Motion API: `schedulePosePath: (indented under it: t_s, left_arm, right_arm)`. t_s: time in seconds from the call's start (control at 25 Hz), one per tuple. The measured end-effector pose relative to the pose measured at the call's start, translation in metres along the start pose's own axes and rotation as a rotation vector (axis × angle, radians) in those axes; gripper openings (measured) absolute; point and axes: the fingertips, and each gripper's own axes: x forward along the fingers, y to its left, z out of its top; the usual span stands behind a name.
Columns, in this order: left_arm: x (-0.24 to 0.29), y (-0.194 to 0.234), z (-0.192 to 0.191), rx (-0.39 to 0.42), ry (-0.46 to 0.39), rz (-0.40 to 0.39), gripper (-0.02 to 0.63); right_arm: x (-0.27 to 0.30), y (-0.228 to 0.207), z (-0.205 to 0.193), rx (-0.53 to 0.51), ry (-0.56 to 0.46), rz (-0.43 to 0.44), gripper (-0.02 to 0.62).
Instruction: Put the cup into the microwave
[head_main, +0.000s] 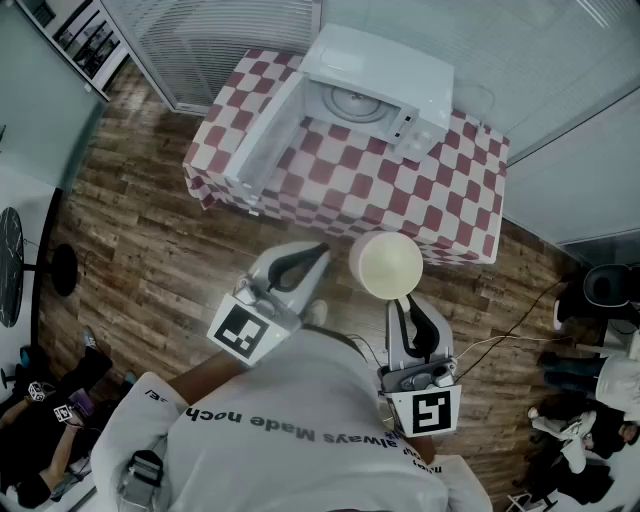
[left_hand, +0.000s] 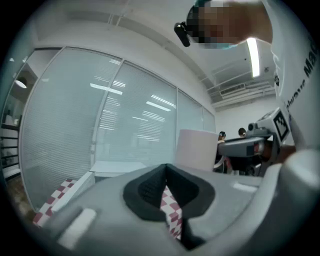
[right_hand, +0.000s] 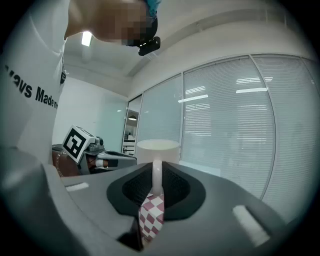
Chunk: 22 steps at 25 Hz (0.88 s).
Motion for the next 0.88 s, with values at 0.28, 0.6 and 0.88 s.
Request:
schedulePosePath:
  t_s: [0.28,0.6,0.88]
  left_arm:
    - [-0.010,-0.003,0.000,-0.001,0.001,-0.004,0.005]
    - [0.005,-0.014,0.000,0.002,-0.003,0.008,0.005]
    - [0.015,-0.014,-0.002,-0.001,0.003,0.033,0.005]
  right_arm:
    - [-0.006,0.009,0.000,0.010,-0.008,-0.006,0.044]
    - [-0.013,-0.005,0.002,0.017,-0.034,0.005,0.044]
    - [-0.007,-0.019,0.002,0.003,-0.033,0.023,0.044]
